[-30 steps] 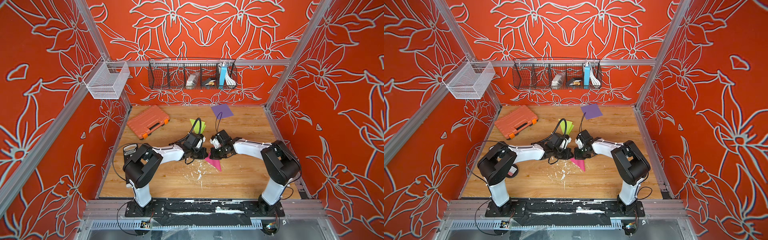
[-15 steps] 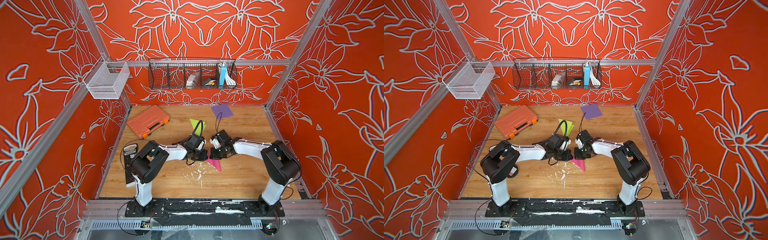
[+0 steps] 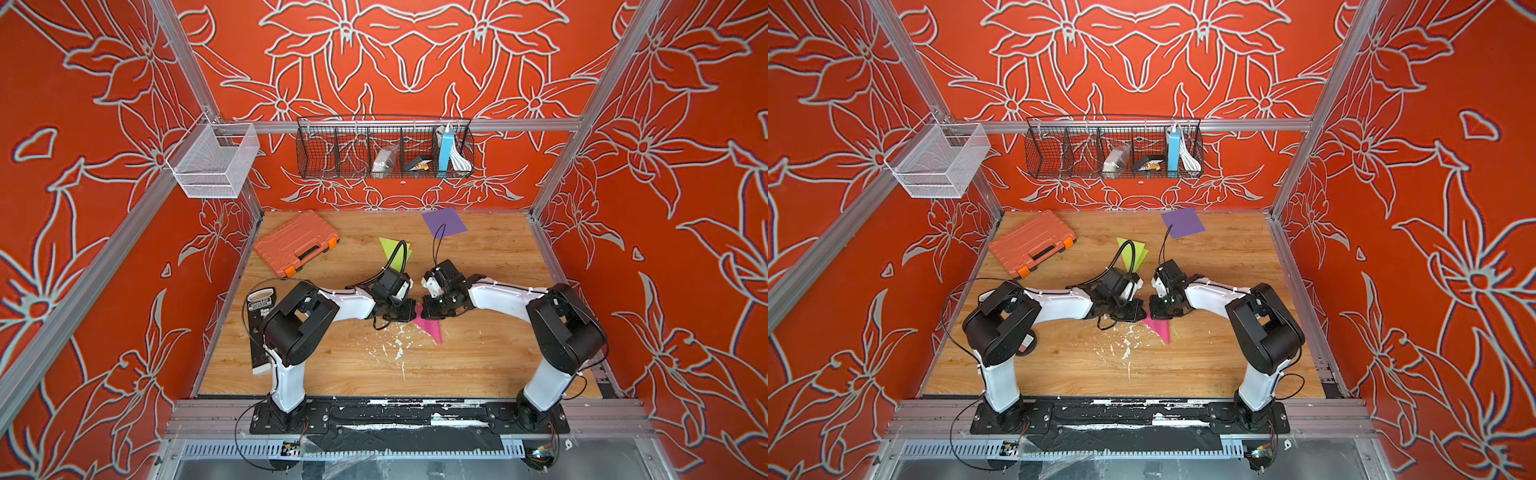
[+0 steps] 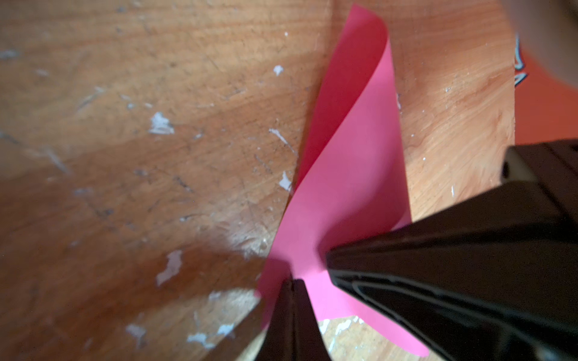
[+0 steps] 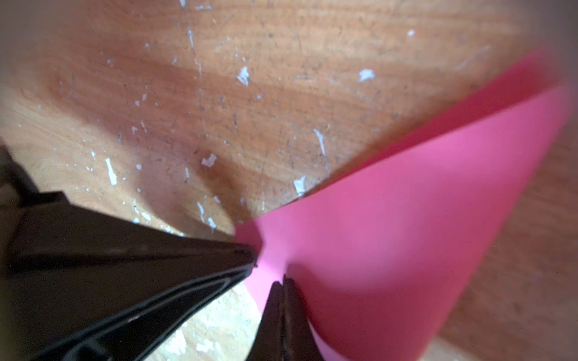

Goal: Fold the square paper diagonally
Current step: Fold the paper at the center of the board.

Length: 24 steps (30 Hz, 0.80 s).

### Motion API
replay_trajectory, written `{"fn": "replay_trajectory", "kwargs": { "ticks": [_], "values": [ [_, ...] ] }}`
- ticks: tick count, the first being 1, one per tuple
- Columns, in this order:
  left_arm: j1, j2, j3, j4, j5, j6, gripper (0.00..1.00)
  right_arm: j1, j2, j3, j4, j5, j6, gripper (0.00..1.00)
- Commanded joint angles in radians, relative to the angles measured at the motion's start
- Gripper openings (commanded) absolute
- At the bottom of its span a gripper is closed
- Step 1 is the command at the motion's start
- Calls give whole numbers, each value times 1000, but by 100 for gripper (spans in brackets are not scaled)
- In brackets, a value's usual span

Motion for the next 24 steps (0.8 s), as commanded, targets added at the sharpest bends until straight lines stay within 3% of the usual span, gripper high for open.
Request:
{"fn": "replay_trajectory", "kwargs": {
  "ticks": [1,24],
  "values": [
    [-3,42,13,-52,-22,20,5,8,-42,28,-63,24,-5,7],
    [-3,53,27,-67,-25,34,5,-28,-11,74,-134,73,-85,8]
  ]
}}
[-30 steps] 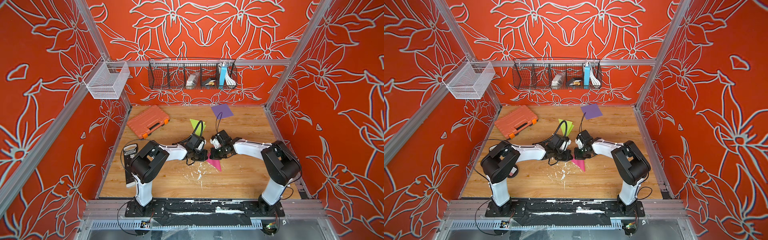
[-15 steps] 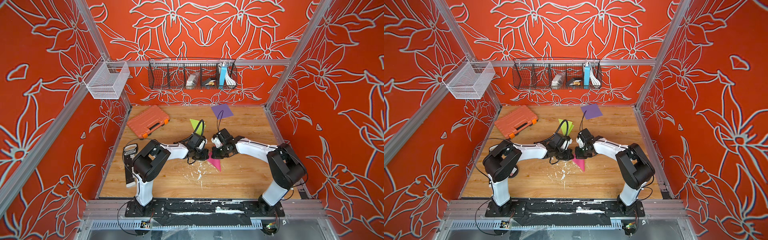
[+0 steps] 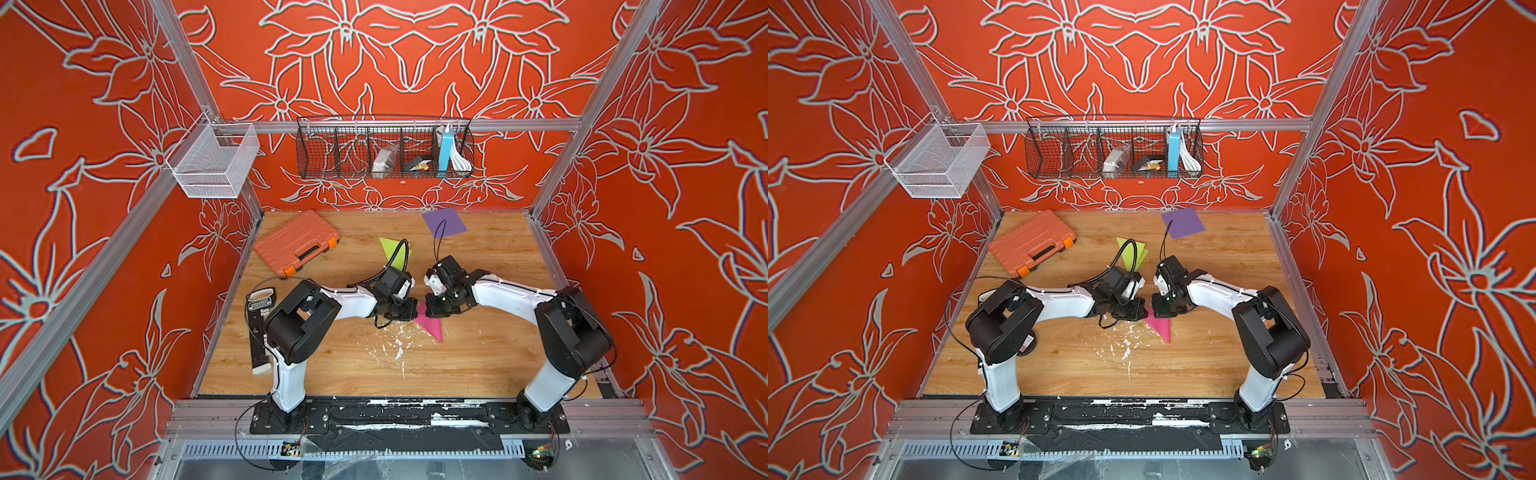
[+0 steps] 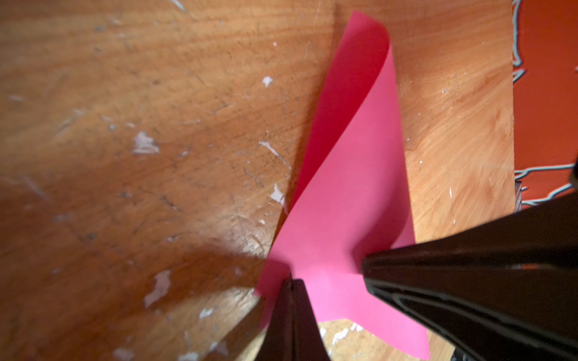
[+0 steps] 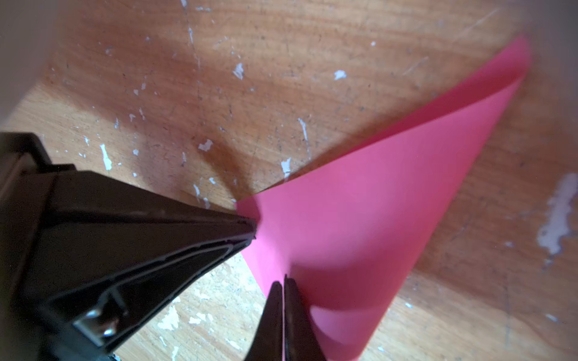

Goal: Fold the square paper diagonally
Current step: Fold the paper at the center of the board.

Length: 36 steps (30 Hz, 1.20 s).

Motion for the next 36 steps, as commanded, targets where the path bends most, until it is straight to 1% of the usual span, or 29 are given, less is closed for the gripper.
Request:
{"fn": "replay_trajectory", "kwargs": {
  "ticks": [1,13,36],
  "values": [
    [-3,39,5,-58,-24,16,5,-13,19,30,-23,29,-24,8],
    [-3,39,2,-61,-37,17,4,-42,78,-1,18,64,-16,6],
    [-3,44,8,-82,-62,21,4,-163,59,-96,40,91,-25,1]
  ]
}}
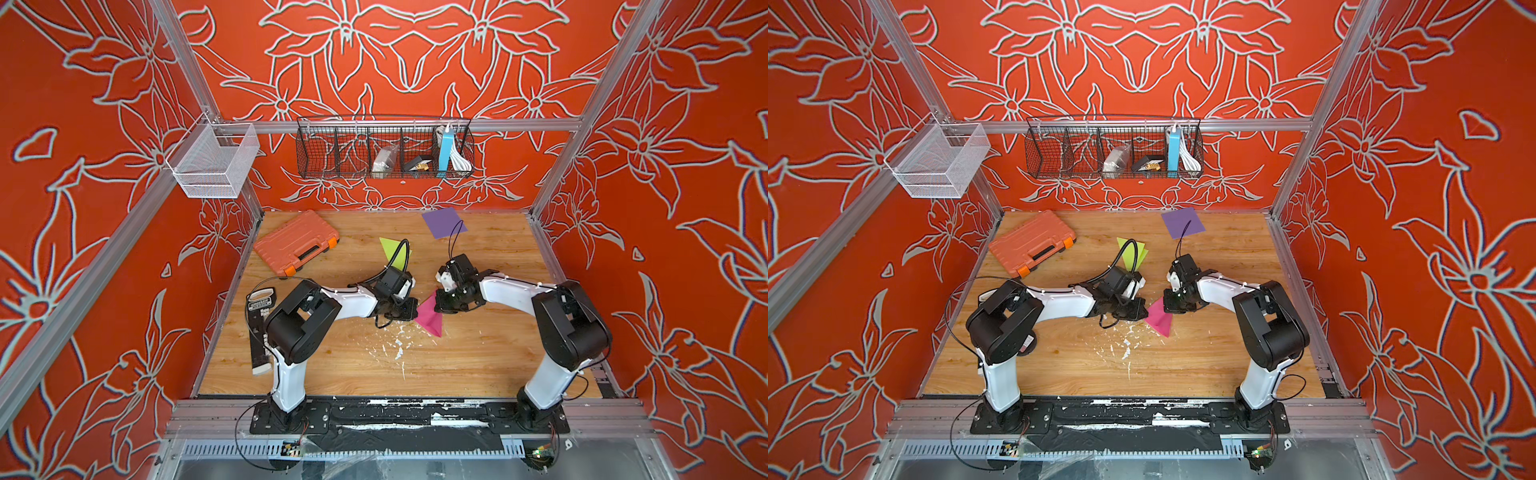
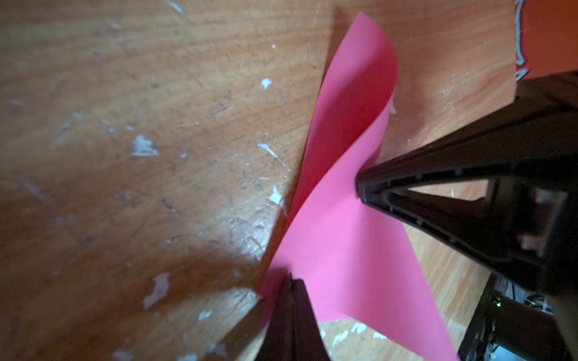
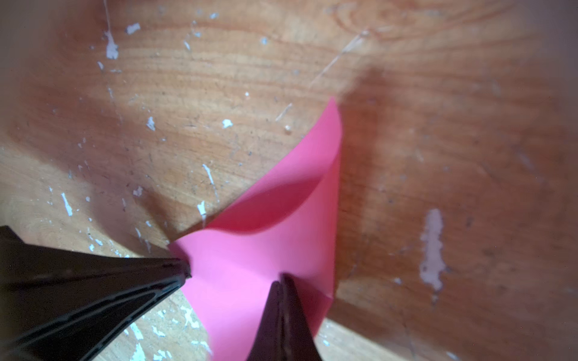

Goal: Fold the square paper diagonally
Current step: Fold the paper at the center of the board.

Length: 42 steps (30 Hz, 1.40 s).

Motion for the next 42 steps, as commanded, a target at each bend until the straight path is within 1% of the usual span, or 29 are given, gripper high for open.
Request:
{"fn": "replay_trajectory", "kwargs": {
  "ticks": [1,18,21,26,32,35,39,42],
  "values": [
    [-2,41,2,-75,-50,18,4,-32,18,-42,-53,104,-14,1],
    [-3,36,5,-86,-56,30,4,-80,30,-22,-37,112,2,0],
    [-3,38,5,-84,-53,30,4,-82,10,-22,-24,102,5,0],
    [-5,42,8,-82,-44,32,4,-81,-88,-39,25,17,-22,0],
    [-10,43,11,-83,-41,34,4,-75,-164,-40,9,-85,-76,0],
    [-13,46,14,-81,-41,35,4,-70,-159,-36,-1,-131,-118,0],
    [-14,46,14,-80,-42,38,5,-69,-105,-15,-27,-194,-163,0],
    [-15,45,16,-80,-46,39,5,-67,-68,-4,-40,-212,-179,0]
  ]
}}
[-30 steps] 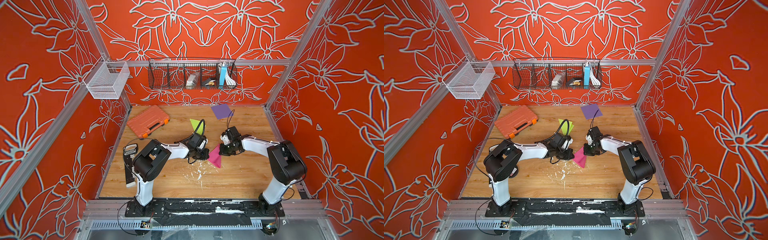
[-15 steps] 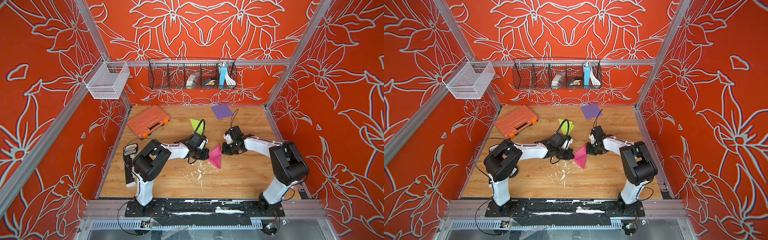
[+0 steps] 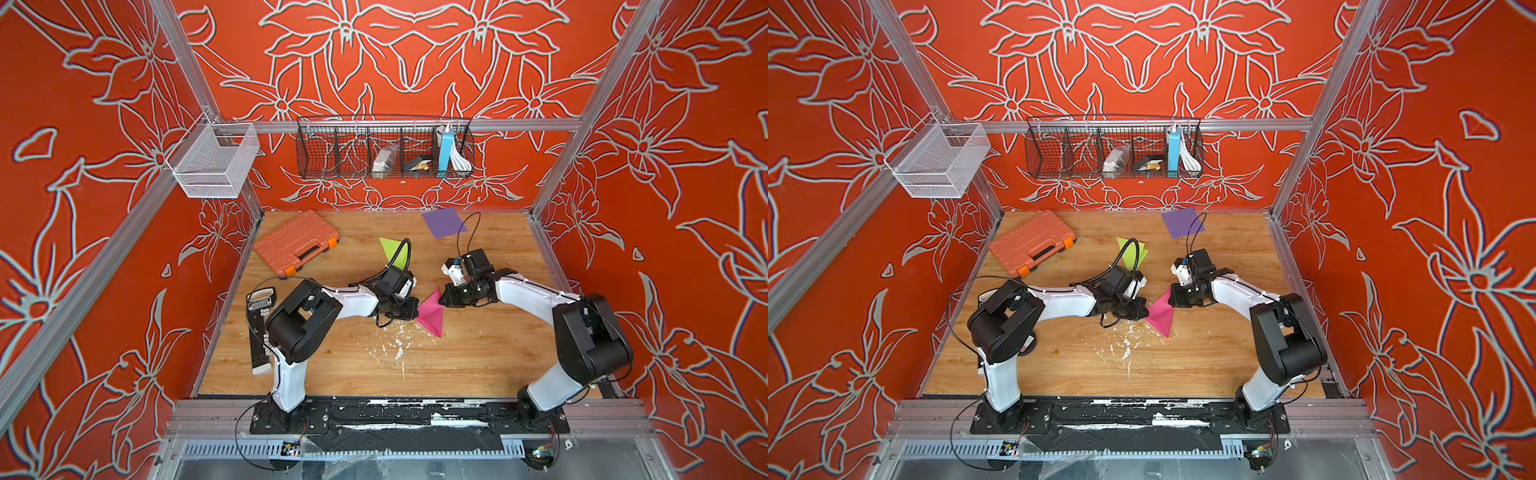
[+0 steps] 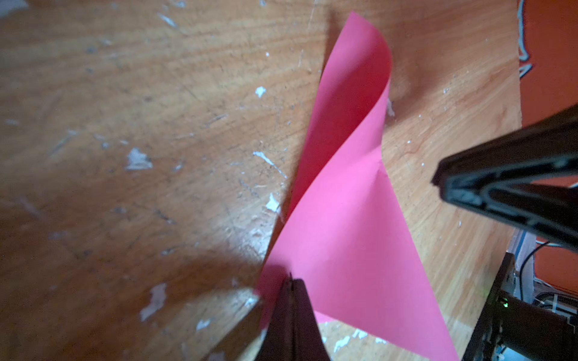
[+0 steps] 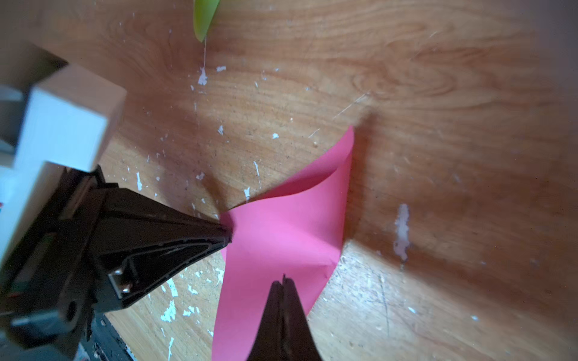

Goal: Fold the square paper diagonally
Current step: Fold the paper at the center of the board.

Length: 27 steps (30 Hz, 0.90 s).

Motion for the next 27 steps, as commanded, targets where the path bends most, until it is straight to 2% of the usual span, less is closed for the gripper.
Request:
{"fn": "replay_trajectory", "kwargs": {
  "ticks": [1,12,27],
  "values": [
    [-9,36,1,-71,-40,15,5,5,47,30,-46,-55,-50,0],
    [-13,42,6,-75,-36,19,5,5,137,54,-16,-62,17,0],
    [-13,43,8,-85,-40,24,5,-32,211,95,24,32,132,0]
  ]
}}
